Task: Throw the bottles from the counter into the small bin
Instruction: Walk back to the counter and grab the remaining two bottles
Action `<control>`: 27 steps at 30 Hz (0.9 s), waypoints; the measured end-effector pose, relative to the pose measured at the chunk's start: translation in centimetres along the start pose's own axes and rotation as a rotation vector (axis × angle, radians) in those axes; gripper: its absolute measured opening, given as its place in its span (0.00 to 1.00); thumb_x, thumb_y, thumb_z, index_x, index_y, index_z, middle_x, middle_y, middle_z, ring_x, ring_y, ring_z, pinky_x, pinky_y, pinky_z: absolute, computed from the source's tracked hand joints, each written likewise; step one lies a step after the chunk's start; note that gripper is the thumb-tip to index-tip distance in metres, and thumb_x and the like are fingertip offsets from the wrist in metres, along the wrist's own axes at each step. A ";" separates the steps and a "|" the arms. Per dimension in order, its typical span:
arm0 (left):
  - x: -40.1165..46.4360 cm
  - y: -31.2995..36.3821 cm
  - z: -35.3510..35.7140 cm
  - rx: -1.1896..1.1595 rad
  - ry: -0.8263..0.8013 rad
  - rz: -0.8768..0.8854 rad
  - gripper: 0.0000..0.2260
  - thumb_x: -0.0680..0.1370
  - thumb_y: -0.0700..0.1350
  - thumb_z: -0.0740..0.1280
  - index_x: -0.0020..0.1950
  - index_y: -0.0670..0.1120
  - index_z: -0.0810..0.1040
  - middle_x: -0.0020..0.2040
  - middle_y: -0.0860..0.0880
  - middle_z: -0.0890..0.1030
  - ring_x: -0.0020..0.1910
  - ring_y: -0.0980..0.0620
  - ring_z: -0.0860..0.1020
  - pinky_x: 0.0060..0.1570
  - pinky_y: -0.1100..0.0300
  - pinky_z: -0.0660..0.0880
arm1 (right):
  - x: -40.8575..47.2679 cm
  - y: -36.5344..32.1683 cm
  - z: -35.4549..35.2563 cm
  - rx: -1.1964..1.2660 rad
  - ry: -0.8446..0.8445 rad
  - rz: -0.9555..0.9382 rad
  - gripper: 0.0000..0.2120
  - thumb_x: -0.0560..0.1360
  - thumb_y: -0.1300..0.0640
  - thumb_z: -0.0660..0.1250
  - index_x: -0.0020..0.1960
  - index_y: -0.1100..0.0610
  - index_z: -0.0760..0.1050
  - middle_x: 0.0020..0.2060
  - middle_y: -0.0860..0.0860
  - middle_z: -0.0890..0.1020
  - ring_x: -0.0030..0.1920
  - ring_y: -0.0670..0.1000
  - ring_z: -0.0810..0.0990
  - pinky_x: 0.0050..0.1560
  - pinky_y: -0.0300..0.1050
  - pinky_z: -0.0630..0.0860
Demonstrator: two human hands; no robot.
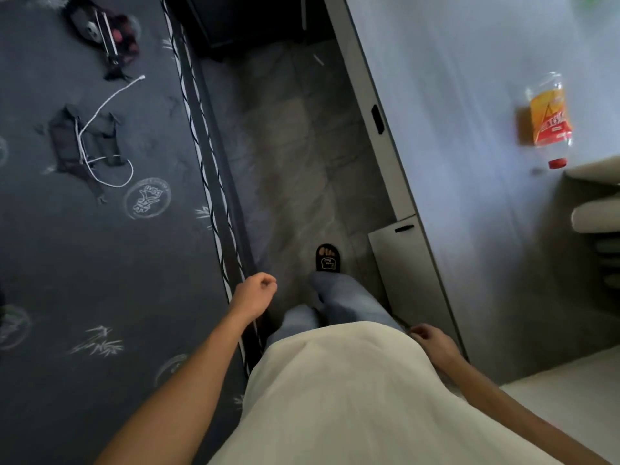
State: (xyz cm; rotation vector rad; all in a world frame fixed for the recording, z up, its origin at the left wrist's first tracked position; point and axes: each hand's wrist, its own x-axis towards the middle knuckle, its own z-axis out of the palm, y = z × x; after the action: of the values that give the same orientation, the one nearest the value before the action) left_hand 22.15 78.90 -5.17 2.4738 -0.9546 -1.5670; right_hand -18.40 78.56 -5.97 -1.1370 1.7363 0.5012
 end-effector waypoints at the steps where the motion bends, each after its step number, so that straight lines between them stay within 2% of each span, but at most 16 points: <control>1: 0.5 0.6 -0.5 0.014 -0.001 -0.007 0.08 0.78 0.48 0.67 0.54 0.50 0.83 0.50 0.47 0.86 0.50 0.46 0.84 0.58 0.50 0.78 | 0.8 -1.4 -1.1 -0.001 0.011 -0.019 0.11 0.78 0.53 0.66 0.57 0.55 0.82 0.54 0.53 0.86 0.54 0.54 0.82 0.51 0.43 0.74; 3: 1.4 1.2 -1.4 0.029 -0.005 -0.033 0.08 0.79 0.47 0.67 0.55 0.49 0.83 0.51 0.46 0.86 0.51 0.44 0.84 0.57 0.49 0.79 | 2.4 -4.7 -3.5 0.032 0.025 -0.048 0.10 0.78 0.55 0.66 0.56 0.55 0.82 0.52 0.54 0.86 0.51 0.55 0.83 0.53 0.46 0.78; 6: 1.8 1.2 -2.7 0.050 -0.027 -0.074 0.08 0.80 0.45 0.67 0.56 0.47 0.83 0.51 0.45 0.85 0.50 0.44 0.83 0.55 0.50 0.79 | 4.6 -10.2 -6.9 0.072 0.037 -0.112 0.11 0.78 0.56 0.65 0.57 0.56 0.81 0.52 0.56 0.86 0.53 0.58 0.84 0.58 0.56 0.79; 8: 2.0 0.9 -3.6 0.080 -0.046 -0.104 0.09 0.80 0.46 0.66 0.57 0.48 0.83 0.53 0.45 0.85 0.50 0.45 0.83 0.53 0.53 0.79 | 6.0 -14.1 -9.0 0.077 0.054 -0.183 0.11 0.79 0.54 0.65 0.58 0.54 0.81 0.53 0.53 0.85 0.52 0.55 0.83 0.56 0.52 0.80; 11: 2.7 0.0 -5.1 0.137 -0.071 -0.144 0.10 0.81 0.45 0.65 0.59 0.46 0.83 0.57 0.45 0.85 0.55 0.45 0.82 0.52 0.57 0.75 | 8.1 -19.7 -11.6 0.112 0.081 -0.277 0.11 0.80 0.52 0.64 0.59 0.51 0.80 0.52 0.50 0.84 0.49 0.50 0.82 0.53 0.47 0.79; 17: 7.0 0.3 -10.4 0.173 -0.166 -0.240 0.11 0.80 0.43 0.67 0.60 0.44 0.83 0.58 0.41 0.84 0.58 0.43 0.81 0.58 0.50 0.77 | 11.3 -28.7 -15.2 0.188 0.091 -0.293 0.12 0.80 0.50 0.62 0.60 0.51 0.78 0.51 0.50 0.84 0.49 0.51 0.84 0.56 0.52 0.81; 22: 13.6 6.9 -16.4 0.210 -0.140 -0.162 0.09 0.80 0.43 0.67 0.57 0.44 0.84 0.57 0.42 0.85 0.57 0.44 0.81 0.51 0.57 0.75 | 12.4 -31.8 -15.8 0.227 0.100 -0.187 0.11 0.80 0.52 0.63 0.60 0.52 0.78 0.54 0.51 0.84 0.51 0.53 0.84 0.59 0.51 0.80; 25: 18.0 13.4 -19.2 0.239 -0.135 -0.062 0.09 0.80 0.43 0.66 0.55 0.45 0.85 0.55 0.44 0.86 0.54 0.44 0.82 0.54 0.55 0.77 | 12.6 -32.0 -15.4 0.256 0.111 -0.118 0.11 0.80 0.51 0.63 0.60 0.51 0.79 0.54 0.51 0.83 0.49 0.50 0.82 0.53 0.45 0.78; 27: 20.6 18.1 -20.6 0.250 -0.150 -0.011 0.08 0.79 0.43 0.65 0.52 0.45 0.84 0.53 0.43 0.86 0.54 0.41 0.82 0.57 0.50 0.78 | 12.4 -31.4 -15.0 0.275 0.123 -0.073 0.12 0.80 0.51 0.63 0.60 0.51 0.79 0.56 0.50 0.83 0.51 0.51 0.81 0.54 0.45 0.76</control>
State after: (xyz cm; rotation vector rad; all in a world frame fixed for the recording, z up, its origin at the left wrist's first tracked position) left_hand 36.86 47.96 -5.10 2.5503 -1.2315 -1.7566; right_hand 0.05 46.53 -5.17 -1.0454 1.7979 0.1434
